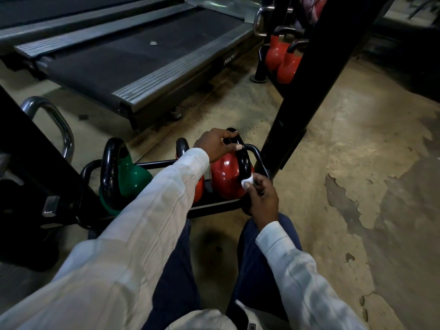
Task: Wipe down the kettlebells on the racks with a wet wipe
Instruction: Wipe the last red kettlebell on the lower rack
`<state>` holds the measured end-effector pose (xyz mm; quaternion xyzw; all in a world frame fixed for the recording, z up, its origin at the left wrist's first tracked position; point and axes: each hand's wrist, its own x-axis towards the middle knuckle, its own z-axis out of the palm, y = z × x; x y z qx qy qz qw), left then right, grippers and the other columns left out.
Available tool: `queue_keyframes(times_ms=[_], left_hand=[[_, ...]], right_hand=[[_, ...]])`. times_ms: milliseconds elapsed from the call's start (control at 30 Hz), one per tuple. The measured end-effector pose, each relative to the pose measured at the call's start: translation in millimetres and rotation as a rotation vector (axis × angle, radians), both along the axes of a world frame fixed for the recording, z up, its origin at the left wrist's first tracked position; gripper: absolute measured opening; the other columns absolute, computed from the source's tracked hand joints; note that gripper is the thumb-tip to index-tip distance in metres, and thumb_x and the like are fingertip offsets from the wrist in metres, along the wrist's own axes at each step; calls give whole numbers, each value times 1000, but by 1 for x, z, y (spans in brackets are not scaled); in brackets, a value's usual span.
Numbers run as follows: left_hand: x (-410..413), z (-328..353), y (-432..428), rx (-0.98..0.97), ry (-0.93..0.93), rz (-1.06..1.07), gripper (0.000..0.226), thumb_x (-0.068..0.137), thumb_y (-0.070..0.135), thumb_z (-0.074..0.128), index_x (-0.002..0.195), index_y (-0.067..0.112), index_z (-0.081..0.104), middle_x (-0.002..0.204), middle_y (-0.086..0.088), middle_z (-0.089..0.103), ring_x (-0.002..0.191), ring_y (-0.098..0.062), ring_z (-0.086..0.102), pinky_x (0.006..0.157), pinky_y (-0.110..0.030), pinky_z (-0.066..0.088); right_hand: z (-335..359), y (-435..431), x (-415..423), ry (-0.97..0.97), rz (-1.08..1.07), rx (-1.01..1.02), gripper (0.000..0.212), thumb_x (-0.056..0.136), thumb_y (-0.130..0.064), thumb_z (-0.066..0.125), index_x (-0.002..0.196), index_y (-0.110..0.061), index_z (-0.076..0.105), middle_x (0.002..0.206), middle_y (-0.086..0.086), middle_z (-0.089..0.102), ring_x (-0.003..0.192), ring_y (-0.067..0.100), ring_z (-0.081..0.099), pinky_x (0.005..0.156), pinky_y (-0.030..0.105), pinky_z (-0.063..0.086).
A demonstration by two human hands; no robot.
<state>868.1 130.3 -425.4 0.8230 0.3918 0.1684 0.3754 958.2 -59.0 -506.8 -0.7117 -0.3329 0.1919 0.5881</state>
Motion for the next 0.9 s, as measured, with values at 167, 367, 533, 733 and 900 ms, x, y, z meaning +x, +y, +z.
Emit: queue_keyframes(times_ms=[167,367,533,733,900], left_hand=[[-1,0,-1,4,-10,-10,57,77,55,71,129,38,58,137,5,57,127,-19,52,107,-40,41],[-1,3,-4,-4,-4,21,53,77,53,72,127,41,59,136,6,58,126,-18,52,106,-38,41],[0,4,-7,8,22,28,53,78,54,71,128,42,58,136,3,58,126,-21,52,107,-43,41],[-1,2,-6,0,12,20,53,79,54,70,129,41,58,136,5,58,128,-20,50,108,-44,39],[-2,3,-6,19,11,17,53,79,54,70,129,40,58,134,5,59,125,-20,53,106,-43,41]], right_hand=[[7,5,6,302,146,0,28,99,-17,52,121,-30,65,123,1,67,117,19,61,100,38,48],[45,44,29,506,155,-220,31,83,-13,58,105,-26,76,91,2,77,95,25,69,83,39,55],[52,83,53,653,177,-257,57,39,-16,59,92,5,66,86,27,66,80,40,64,88,51,51],[90,45,16,491,96,-199,20,77,-10,58,61,-12,69,59,1,63,61,21,60,62,29,49],[52,11,2,-744,119,-22,25,89,-10,60,108,-18,73,118,-7,68,110,9,55,95,24,42]])
